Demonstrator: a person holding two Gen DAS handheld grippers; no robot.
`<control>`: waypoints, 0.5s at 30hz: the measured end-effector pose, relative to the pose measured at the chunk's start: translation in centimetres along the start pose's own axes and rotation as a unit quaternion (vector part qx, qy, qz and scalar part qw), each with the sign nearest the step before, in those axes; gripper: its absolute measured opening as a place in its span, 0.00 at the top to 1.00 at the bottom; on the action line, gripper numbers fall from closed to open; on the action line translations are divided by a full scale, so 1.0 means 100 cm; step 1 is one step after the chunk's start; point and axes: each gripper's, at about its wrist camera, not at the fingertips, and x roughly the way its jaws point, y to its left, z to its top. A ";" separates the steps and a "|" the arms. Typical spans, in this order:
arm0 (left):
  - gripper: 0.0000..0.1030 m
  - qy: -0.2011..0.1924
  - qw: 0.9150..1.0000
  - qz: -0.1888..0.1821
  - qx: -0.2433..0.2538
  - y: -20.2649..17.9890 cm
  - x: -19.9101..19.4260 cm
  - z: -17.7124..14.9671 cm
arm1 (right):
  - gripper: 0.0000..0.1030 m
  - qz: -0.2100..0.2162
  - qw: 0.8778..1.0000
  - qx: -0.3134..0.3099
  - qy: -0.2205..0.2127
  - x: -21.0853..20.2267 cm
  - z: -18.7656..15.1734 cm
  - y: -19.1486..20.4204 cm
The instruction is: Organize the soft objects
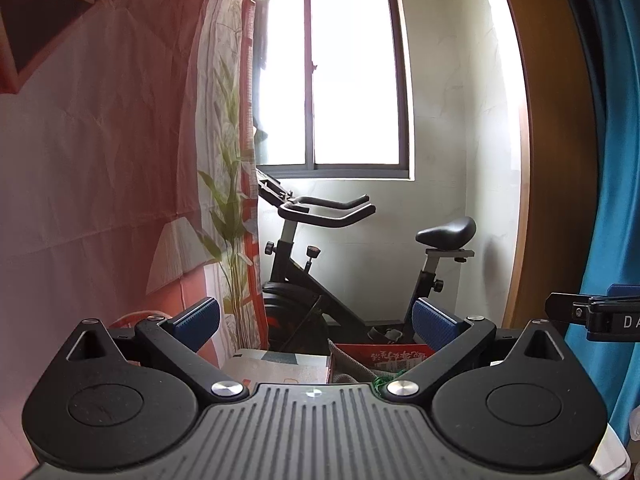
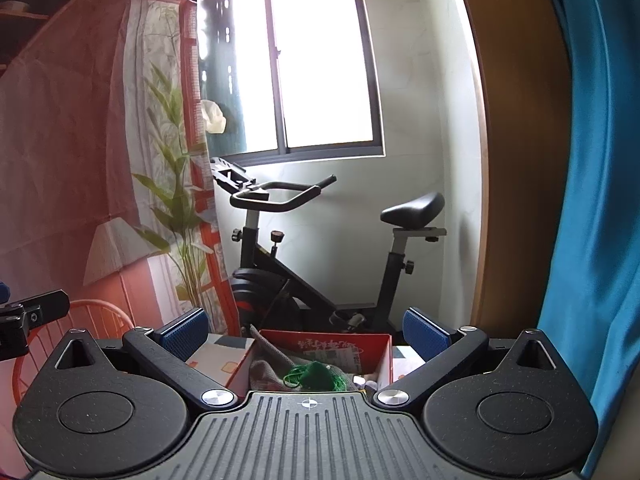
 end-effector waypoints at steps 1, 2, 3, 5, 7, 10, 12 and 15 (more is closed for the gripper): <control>0.00 0.003 1.000 0.001 -0.001 0.001 0.002 0.000 | 0.00 0.002 1.000 0.000 0.000 0.000 0.000 -0.001; 0.00 0.006 1.000 0.004 -0.002 0.002 0.005 0.000 | 0.00 0.003 1.000 0.001 0.001 0.001 0.000 -0.002; 0.00 0.008 1.000 0.005 -0.002 0.003 0.005 0.000 | 0.00 0.003 1.000 0.001 0.001 0.001 0.000 -0.002; 0.00 0.011 1.000 0.010 -0.005 0.004 0.006 -0.001 | 0.00 0.003 1.000 0.001 0.001 0.001 0.000 -0.002; 0.00 0.013 1.000 0.022 -0.004 0.003 0.006 -0.001 | 0.00 0.003 1.000 0.000 0.001 0.001 0.000 -0.002; 0.00 0.014 1.000 0.023 -0.004 0.003 0.006 -0.001 | 0.00 0.003 1.000 0.000 0.001 0.002 0.000 -0.002; 0.00 0.016 1.000 0.022 -0.005 0.003 0.005 -0.001 | 0.00 0.004 1.000 0.001 0.001 0.002 0.000 -0.002; 0.00 0.017 1.000 0.022 -0.006 0.003 0.004 -0.002 | 0.00 0.005 1.000 0.001 0.001 0.003 0.000 -0.003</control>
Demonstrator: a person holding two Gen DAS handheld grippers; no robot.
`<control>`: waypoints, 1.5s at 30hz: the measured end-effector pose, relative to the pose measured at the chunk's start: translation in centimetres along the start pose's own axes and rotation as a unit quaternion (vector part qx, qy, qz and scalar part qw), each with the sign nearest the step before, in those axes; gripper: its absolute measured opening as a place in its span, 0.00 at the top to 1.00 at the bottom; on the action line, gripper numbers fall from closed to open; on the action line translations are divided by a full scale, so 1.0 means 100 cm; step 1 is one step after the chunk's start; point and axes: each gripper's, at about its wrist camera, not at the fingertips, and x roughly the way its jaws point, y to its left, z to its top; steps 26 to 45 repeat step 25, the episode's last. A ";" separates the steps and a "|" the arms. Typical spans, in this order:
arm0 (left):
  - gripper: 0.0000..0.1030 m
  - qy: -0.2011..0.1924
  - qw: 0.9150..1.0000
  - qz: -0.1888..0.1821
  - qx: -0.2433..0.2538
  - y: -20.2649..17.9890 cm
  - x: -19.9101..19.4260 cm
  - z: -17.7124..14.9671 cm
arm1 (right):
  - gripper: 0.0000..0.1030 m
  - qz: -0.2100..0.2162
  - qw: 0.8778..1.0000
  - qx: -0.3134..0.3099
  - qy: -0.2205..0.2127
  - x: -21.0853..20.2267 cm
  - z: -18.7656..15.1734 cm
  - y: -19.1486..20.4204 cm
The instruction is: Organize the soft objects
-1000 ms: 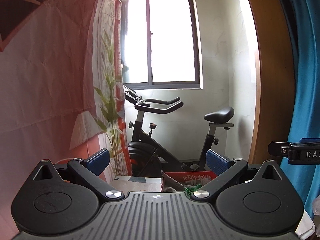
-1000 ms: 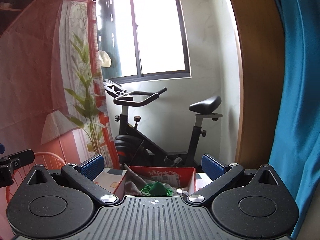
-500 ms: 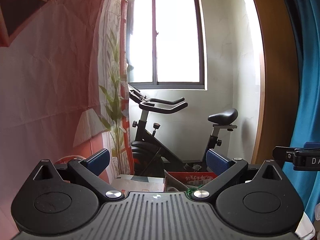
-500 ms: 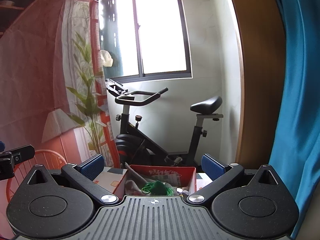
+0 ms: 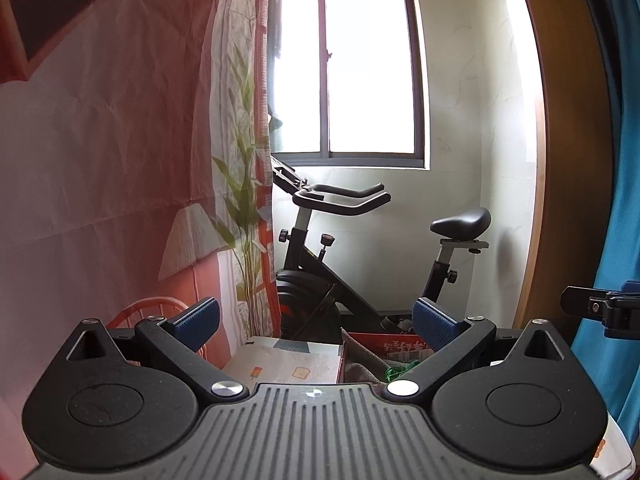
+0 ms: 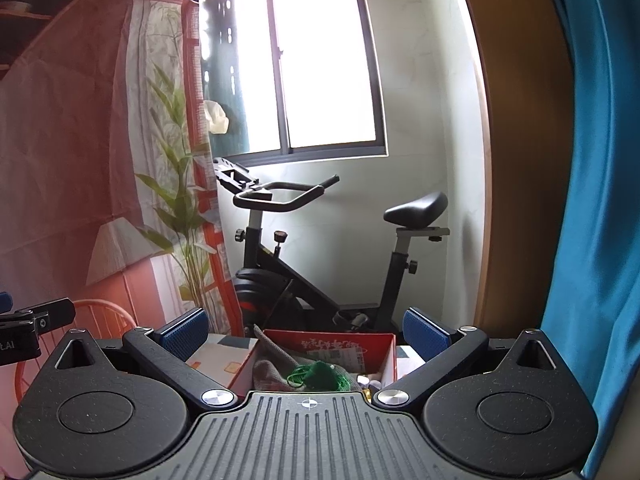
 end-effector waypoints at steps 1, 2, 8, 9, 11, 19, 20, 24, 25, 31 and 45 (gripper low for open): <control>0.00 0.000 1.000 0.000 0.000 0.000 0.000 0.000 | 0.00 0.000 1.000 -0.001 0.000 -0.001 0.000 0.000; 0.00 0.000 1.000 0.000 -0.001 0.000 -0.001 0.000 | 0.00 0.000 1.000 -0.001 0.000 0.000 0.000 0.000; 0.00 0.000 1.000 0.000 0.000 0.000 -0.001 0.000 | 0.00 -0.001 1.000 -0.001 0.000 0.000 -0.001 0.000; 0.00 0.001 1.000 0.000 0.000 0.000 -0.001 0.000 | 0.00 -0.001 1.000 -0.001 0.000 0.000 -0.001 0.000; 0.00 0.002 1.000 0.001 0.001 0.000 0.000 0.000 | 0.00 0.000 1.000 -0.002 0.000 -0.001 0.000 0.000; 0.00 0.005 1.000 -0.002 -0.004 0.003 0.001 0.001 | 0.00 -0.002 1.000 -0.002 0.000 0.000 0.000 0.000; 0.00 0.005 1.000 -0.002 -0.004 0.003 0.001 0.001 | 0.00 -0.002 1.000 -0.002 0.000 0.000 0.000 -0.001; 0.00 0.003 1.000 0.001 -0.004 0.004 0.001 0.001 | 0.00 -0.002 1.000 -0.002 0.001 0.000 0.000 -0.003; 0.00 0.004 1.000 0.001 -0.004 0.004 0.001 0.001 | 0.00 -0.002 1.000 -0.002 0.000 0.001 0.000 -0.003; 0.00 0.004 1.000 0.001 -0.004 0.004 0.001 0.001 | 0.00 -0.002 1.000 -0.002 0.000 0.001 0.000 -0.003; 0.00 0.004 1.000 0.001 -0.004 0.004 0.001 0.001 | 0.00 -0.002 1.000 -0.002 0.000 0.001 0.000 -0.003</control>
